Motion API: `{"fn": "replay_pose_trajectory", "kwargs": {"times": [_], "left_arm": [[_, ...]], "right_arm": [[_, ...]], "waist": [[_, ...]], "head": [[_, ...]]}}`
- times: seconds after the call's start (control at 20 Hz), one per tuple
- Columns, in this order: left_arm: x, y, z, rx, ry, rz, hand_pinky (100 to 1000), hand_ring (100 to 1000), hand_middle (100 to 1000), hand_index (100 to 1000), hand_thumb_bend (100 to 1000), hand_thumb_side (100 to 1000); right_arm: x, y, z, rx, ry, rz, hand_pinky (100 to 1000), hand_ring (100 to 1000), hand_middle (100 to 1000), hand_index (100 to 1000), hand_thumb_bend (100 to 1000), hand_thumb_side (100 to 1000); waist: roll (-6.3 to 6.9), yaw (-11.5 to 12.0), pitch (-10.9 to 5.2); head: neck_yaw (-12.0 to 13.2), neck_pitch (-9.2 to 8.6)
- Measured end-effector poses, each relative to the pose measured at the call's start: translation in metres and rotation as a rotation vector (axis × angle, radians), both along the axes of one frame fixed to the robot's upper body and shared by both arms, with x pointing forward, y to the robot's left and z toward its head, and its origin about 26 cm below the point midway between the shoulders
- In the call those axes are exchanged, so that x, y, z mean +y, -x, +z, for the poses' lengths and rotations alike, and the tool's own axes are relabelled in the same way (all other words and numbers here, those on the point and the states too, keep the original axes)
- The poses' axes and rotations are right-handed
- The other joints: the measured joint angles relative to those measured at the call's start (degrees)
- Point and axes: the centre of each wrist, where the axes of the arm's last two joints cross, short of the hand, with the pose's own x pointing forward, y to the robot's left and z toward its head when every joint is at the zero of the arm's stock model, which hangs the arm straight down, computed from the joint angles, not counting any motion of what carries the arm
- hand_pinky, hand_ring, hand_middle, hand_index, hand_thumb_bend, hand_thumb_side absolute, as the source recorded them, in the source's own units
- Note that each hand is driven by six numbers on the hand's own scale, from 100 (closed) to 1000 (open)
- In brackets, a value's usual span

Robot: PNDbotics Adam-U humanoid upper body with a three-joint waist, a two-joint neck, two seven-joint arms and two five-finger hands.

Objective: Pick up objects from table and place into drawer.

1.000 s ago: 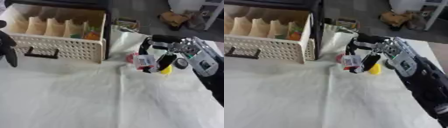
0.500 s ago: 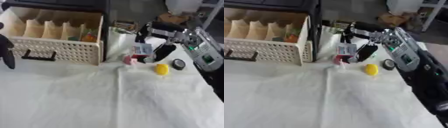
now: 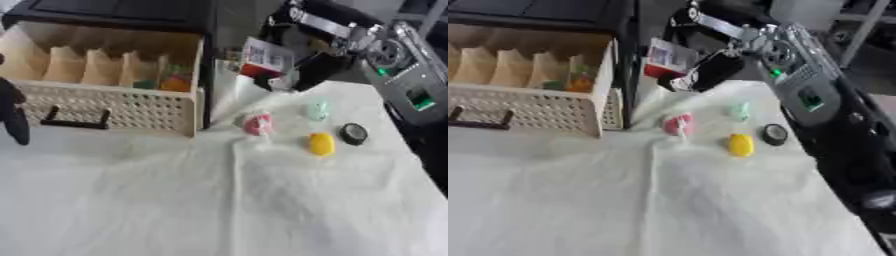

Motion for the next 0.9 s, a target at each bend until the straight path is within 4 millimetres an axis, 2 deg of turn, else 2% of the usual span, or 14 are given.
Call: {"fn": "replay_pose_trajectory", "kwargs": {"times": [0.35,0.9], "left_arm": [[-0.013,-0.001,-0.004,0.021,0.006,-0.030,294,346,502,800,100,672],[-0.028,-0.002,0.002,0.032,-0.009,-0.084,296,349,503,799,100,672]], "right_arm": [[0.029,0.006,0.020,-0.119,-0.139,-0.027,717,578,111,465,302,323],[0.067,0.002,0.030,-0.233,-0.288,-0.058,710,567,125,459,311,337]], "waist": [[-0.60,1.26,-0.01],[-2.31,4.35,0.05]], "head": [[-0.96,-0.72],[-3.42,-2.08]]}}
